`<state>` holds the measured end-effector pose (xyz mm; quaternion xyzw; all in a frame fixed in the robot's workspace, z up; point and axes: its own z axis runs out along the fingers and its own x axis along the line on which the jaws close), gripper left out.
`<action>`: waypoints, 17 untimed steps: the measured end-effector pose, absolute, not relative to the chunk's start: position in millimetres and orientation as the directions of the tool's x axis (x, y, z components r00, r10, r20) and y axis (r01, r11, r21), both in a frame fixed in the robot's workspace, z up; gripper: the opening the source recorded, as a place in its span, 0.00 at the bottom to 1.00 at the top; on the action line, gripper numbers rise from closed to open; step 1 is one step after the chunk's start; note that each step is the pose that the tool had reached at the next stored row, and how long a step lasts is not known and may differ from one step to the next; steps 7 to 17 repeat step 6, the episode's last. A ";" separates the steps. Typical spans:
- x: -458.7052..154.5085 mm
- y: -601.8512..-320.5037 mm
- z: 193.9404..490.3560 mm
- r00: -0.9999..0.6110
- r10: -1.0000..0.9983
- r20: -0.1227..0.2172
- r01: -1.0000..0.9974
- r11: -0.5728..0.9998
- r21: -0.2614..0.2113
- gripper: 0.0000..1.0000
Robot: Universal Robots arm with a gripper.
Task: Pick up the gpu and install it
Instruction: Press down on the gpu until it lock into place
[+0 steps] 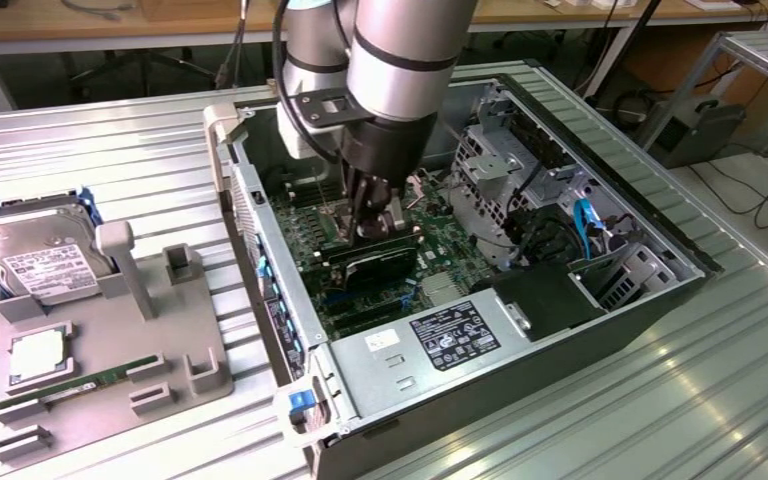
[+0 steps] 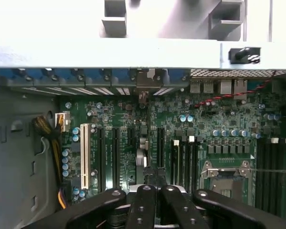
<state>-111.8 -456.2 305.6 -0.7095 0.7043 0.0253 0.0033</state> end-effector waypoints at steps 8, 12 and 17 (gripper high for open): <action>-111.8 -456.2 305.6 0.007 -0.999 -0.041 -0.999 -0.008 0.031 0.11; -111.8 -456.2 305.6 0.007 -0.999 -0.041 -0.999 -0.008 0.031 0.11; -111.8 -456.2 305.6 0.007 -0.999 -0.041 -0.999 -0.008 0.031 0.11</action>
